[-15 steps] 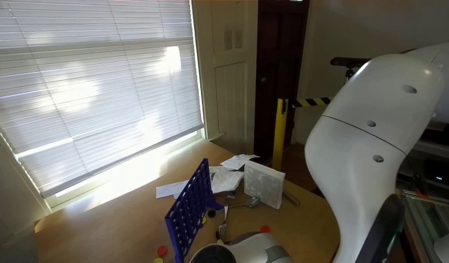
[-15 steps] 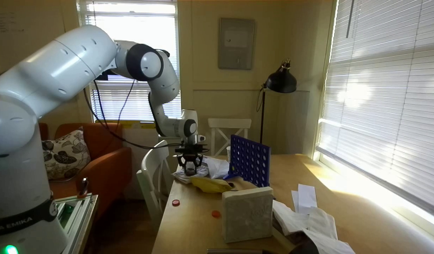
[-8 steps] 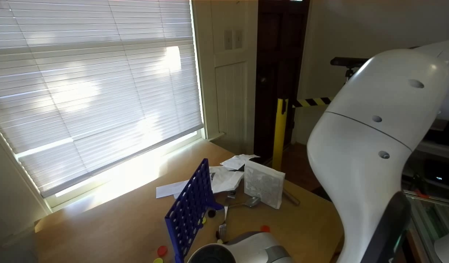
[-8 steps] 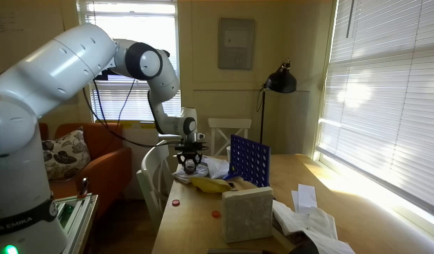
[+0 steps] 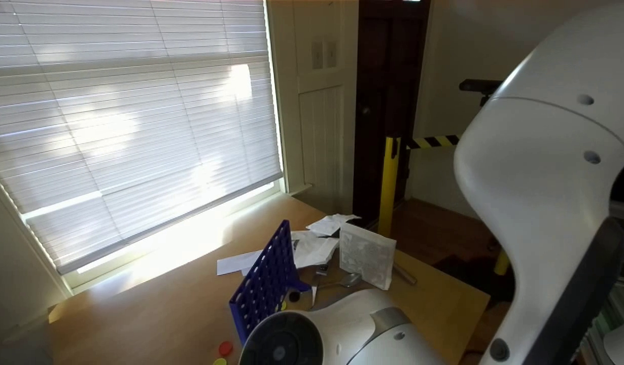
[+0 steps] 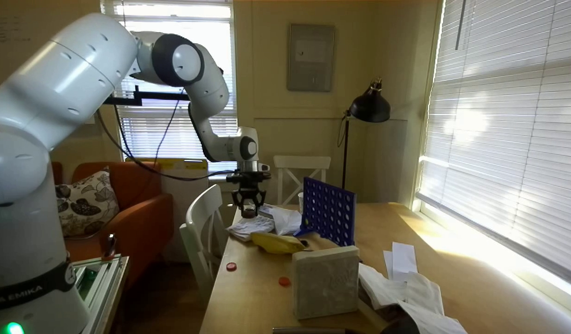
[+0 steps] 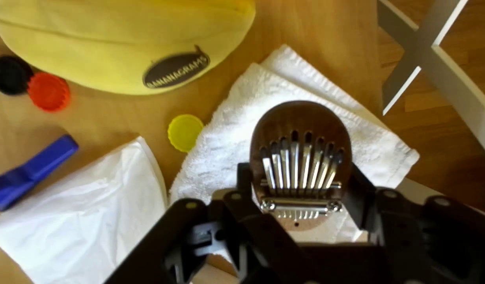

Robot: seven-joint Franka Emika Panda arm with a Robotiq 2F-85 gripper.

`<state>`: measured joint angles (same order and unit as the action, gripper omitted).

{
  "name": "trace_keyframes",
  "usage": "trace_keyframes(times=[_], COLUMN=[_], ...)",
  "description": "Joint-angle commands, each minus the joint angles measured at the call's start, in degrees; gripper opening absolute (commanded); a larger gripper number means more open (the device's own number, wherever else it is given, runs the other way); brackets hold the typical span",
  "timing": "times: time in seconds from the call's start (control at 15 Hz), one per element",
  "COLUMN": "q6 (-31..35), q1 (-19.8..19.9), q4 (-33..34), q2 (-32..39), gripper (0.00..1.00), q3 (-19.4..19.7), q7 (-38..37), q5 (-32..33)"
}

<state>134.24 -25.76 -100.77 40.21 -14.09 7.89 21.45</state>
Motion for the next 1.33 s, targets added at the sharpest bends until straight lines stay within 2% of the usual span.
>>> trace_keyframes(times=[0.0,0.2,0.27,0.33,0.4,0.67,0.73,0.8,0.93,1.07,1.27], q6=[0.41,-0.33,0.08,-0.44,-0.44,-0.40,-0.32,0.21,2.09,2.66,6.05], q1=[-0.56,0.23,1.90,0.61,1.06,0.85,0.97,1.42,3.71,5.53,10.29], q4=[-10.76,-17.06,-18.59,-12.56,-13.76,-13.41,-14.67,-17.23,-23.61,-27.52,-32.77], q2=[-10.31,-16.28,-17.52,-12.38,-13.53,-13.02,-14.37,-16.92,-22.67,-26.30,-31.03], gripper=[0.32,0.32,0.32,0.32,0.57,0.57,0.32,0.32,0.32,0.32,0.32], q3=[2.77,4.43,3.38,3.64,3.59,3.54,4.95,6.63,8.52,10.81,12.81], q7=[-10.46,-17.87,-16.47,-15.08,-15.15,-15.09,-17.99,-21.80,-24.30,-27.51,-29.82], q5=[-0.78,-1.03,-2.85,-0.42,-0.46,-0.47,0.01,0.39,0.16,0.97,-0.57])
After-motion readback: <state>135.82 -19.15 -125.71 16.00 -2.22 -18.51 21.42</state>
